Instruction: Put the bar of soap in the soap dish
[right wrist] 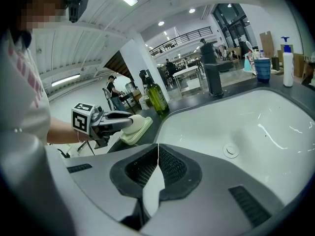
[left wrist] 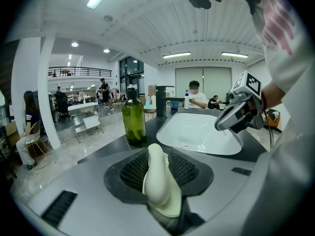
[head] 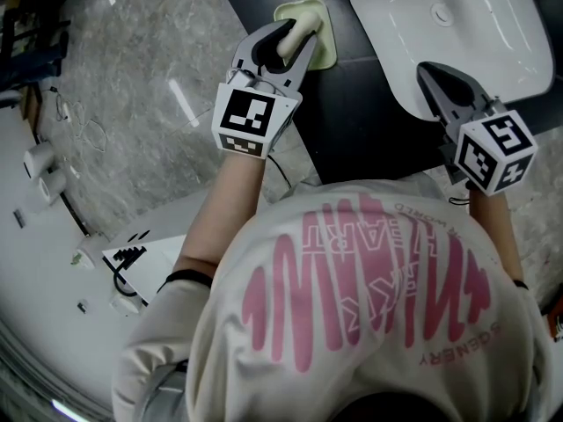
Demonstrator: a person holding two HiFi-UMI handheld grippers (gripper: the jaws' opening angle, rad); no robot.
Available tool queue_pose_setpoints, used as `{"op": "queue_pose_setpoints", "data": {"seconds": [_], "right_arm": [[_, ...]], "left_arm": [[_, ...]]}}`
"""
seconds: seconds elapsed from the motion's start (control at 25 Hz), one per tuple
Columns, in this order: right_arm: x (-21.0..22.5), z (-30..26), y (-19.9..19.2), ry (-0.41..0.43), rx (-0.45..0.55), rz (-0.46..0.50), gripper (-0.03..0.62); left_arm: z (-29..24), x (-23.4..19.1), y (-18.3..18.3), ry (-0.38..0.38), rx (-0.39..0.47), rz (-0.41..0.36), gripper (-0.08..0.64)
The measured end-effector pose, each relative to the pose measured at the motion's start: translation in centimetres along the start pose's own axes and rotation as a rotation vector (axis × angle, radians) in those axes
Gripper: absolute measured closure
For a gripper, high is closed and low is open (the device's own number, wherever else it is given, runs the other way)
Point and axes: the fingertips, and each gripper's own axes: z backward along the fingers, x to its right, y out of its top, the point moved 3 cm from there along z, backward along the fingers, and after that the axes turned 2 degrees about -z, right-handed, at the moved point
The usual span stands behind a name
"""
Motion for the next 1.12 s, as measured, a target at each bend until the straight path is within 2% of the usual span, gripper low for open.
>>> {"op": "queue_pose_setpoints", "data": {"seconds": [1.12], "right_arm": [[-1.4,0.8,-0.4,0.023,0.0,0.018,0.575]], "left_arm": [[0.9,0.5,0.9,0.025,0.025,0.003,0.445]]}}
